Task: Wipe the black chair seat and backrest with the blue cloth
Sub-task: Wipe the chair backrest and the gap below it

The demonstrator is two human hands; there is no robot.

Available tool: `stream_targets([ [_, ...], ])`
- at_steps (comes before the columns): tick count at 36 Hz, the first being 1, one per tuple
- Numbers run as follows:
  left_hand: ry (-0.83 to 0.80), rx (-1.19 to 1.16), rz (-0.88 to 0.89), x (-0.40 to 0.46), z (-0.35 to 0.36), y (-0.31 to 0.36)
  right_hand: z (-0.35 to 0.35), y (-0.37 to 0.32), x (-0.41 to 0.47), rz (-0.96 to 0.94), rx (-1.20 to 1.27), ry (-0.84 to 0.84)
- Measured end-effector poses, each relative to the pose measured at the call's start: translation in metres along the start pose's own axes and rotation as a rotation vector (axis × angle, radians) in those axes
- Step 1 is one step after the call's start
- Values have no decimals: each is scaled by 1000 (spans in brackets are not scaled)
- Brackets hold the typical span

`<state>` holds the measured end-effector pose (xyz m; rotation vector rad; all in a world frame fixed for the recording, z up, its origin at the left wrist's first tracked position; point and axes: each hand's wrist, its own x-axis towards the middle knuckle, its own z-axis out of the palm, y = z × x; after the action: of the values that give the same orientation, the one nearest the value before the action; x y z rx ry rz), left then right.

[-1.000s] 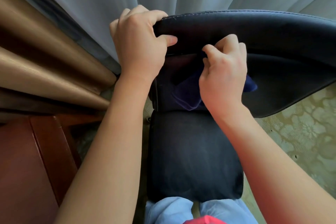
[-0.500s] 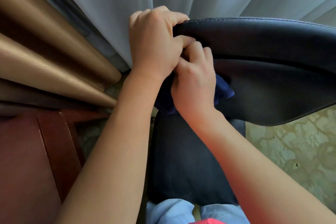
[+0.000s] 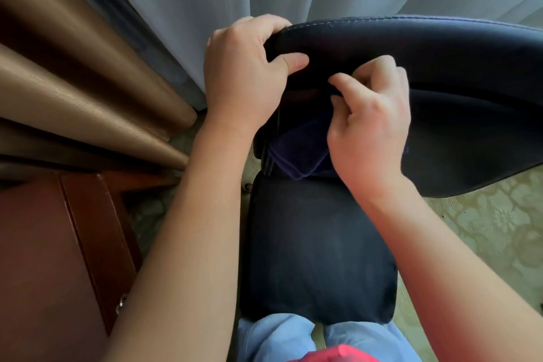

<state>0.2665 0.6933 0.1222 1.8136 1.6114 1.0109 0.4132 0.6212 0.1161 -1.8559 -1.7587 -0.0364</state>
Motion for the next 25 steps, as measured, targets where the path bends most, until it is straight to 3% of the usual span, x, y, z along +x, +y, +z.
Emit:
stream_targets([
  [9, 7, -7, -28, 6, 3, -2, 15, -21, 5, -10, -96, -38],
  [17, 20, 64, -58, -3, 10, 13, 25, -28, 2, -108, 153, -136],
  [25, -65, 98, -47, 2, 24, 36, -17, 16, 5, 126, 356, -111],
])
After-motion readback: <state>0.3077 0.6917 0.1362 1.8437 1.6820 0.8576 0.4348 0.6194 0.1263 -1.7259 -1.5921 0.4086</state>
